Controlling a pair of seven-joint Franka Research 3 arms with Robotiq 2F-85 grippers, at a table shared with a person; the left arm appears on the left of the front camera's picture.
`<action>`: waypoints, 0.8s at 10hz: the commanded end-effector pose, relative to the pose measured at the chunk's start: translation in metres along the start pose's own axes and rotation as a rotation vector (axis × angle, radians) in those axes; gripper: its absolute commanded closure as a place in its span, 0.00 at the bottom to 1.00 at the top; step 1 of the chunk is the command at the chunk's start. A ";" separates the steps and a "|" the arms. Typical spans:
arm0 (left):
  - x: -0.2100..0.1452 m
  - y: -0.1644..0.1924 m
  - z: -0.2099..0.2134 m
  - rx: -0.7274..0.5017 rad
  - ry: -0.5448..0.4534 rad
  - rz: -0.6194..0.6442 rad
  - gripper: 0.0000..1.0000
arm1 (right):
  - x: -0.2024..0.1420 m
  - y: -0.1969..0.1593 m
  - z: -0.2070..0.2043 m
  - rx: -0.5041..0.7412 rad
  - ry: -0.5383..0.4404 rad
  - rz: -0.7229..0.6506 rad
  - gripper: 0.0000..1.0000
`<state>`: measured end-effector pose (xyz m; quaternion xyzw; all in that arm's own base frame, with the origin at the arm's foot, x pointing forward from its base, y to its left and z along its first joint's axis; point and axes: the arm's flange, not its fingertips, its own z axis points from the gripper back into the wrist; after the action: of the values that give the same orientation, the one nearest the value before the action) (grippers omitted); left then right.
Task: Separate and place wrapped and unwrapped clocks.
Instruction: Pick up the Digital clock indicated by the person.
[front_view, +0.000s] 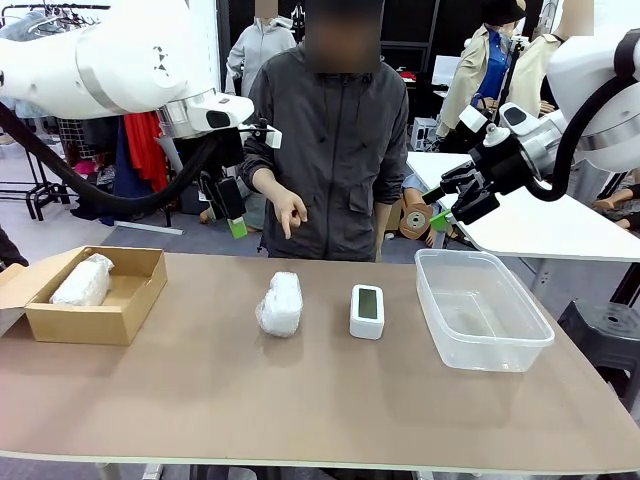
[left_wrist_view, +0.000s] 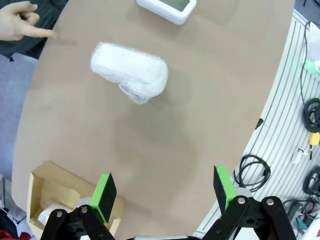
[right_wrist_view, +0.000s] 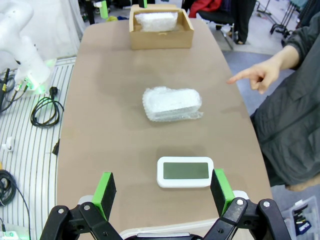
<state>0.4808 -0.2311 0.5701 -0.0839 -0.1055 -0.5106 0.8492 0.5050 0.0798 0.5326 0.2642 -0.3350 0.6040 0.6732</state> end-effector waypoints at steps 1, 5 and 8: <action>-0.003 -0.001 0.002 0.003 -0.001 0.000 0.00 | 0.002 0.000 0.001 -0.001 -0.006 0.006 0.00; 0.018 -0.002 -0.002 0.001 0.017 -0.016 0.00 | 0.002 0.000 0.001 -0.001 -0.006 0.006 0.00; 0.057 -0.027 -0.039 0.070 0.210 0.235 0.00 | 0.002 0.000 0.001 -0.001 -0.006 0.006 0.00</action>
<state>0.4820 -0.2847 0.5456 -0.0331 -0.0621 -0.4485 0.8910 0.5050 0.0799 0.5326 0.2641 -0.3350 0.6040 0.6732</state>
